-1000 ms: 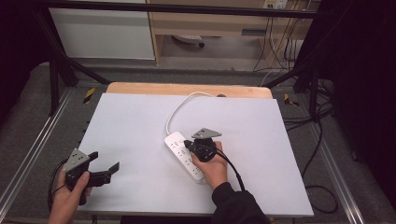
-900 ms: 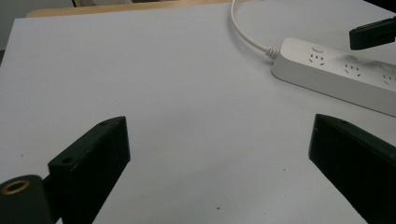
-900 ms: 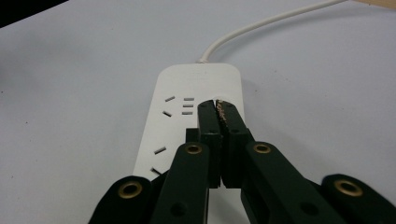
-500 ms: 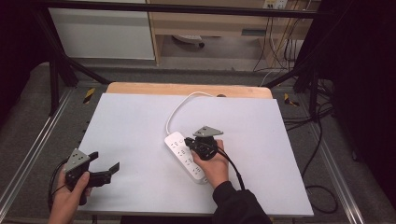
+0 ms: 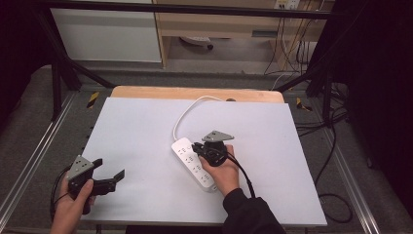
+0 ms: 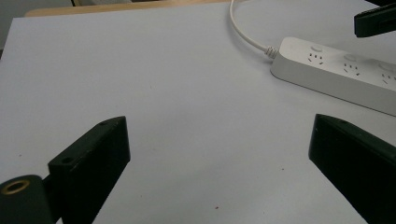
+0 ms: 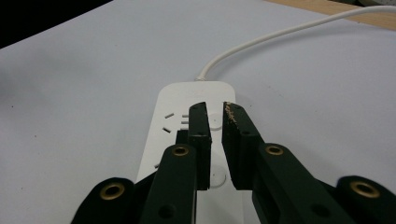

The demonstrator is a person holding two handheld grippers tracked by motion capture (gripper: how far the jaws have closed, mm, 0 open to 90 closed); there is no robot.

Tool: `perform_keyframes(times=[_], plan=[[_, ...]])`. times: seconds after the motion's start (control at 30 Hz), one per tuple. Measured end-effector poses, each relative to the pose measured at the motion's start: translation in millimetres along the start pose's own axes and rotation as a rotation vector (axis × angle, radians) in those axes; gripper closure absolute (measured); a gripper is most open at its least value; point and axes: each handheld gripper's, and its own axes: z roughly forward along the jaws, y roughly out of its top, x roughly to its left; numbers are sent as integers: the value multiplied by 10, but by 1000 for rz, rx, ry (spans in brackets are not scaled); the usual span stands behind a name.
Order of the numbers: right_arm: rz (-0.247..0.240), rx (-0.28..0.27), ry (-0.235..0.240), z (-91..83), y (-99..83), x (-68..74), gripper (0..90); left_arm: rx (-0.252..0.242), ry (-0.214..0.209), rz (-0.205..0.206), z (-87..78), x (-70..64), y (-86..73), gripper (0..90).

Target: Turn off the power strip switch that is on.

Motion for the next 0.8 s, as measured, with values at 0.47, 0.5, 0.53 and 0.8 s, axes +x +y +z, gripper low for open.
perform_keyframes(times=[0.47,0.5,0.53,0.8], plan=[[-3,-55,-16,-17,21,-50,572,1,0,0,0,1,-1,53],[-3,-55,-16,-17,21,-50,572,0,1,0,-1,2,-1,53],[-2,-65,-22,-21,24,-56,552,0,1,-1,-2,3,-1,53],[14,-83,-41,-41,81,-88,325,2,3,2,2,3,-2,53]])
